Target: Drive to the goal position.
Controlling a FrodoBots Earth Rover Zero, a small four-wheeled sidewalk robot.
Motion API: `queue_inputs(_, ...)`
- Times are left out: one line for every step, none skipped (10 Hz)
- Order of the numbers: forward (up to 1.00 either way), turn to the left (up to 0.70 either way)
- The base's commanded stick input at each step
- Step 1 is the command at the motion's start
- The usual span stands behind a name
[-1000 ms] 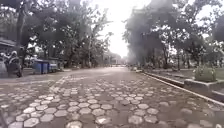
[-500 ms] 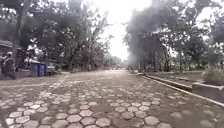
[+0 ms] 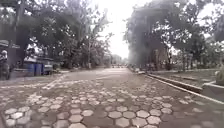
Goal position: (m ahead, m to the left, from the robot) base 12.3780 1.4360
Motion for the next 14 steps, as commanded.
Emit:
queue_inputs(0.7, 0.0)
queue_inputs(0.7, 0.0)
queue_inputs(0.7, 0.0)
queue_inputs(0.7, 0.0)
queue_inputs(0.7, 0.0)
queue_inputs(0.7, 0.0)
queue_inputs(0.7, 0.0)
queue_inputs(0.7, 0.0)
queue_inputs(0.7, 0.0)
queue_inputs(0.7, 0.0)
queue_inputs(0.7, 0.0)
queue_inputs(0.7, 0.0)
queue_inputs(0.7, 0.0)
queue_inputs(0.7, 0.0)
